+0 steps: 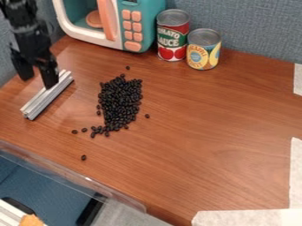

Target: Sweep into pile

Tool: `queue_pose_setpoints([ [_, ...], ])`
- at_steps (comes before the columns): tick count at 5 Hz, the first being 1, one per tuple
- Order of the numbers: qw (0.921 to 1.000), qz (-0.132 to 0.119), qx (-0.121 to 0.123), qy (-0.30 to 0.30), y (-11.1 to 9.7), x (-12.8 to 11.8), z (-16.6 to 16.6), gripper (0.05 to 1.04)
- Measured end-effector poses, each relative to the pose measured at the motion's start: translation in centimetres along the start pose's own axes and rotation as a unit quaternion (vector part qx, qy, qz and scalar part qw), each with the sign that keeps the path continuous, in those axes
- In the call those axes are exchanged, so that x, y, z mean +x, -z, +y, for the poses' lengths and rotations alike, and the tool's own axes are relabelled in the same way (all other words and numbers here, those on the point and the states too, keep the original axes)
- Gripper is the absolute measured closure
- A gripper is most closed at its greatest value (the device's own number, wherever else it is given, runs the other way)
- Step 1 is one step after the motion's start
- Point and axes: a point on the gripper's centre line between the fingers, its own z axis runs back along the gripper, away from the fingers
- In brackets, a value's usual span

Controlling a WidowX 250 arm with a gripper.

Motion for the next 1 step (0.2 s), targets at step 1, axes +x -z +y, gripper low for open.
queue_pose_setpoints([
  [1, 1.0, -0.006, 0.003, -0.003, -0.62, -0.22, -0.25, 0.081],
])
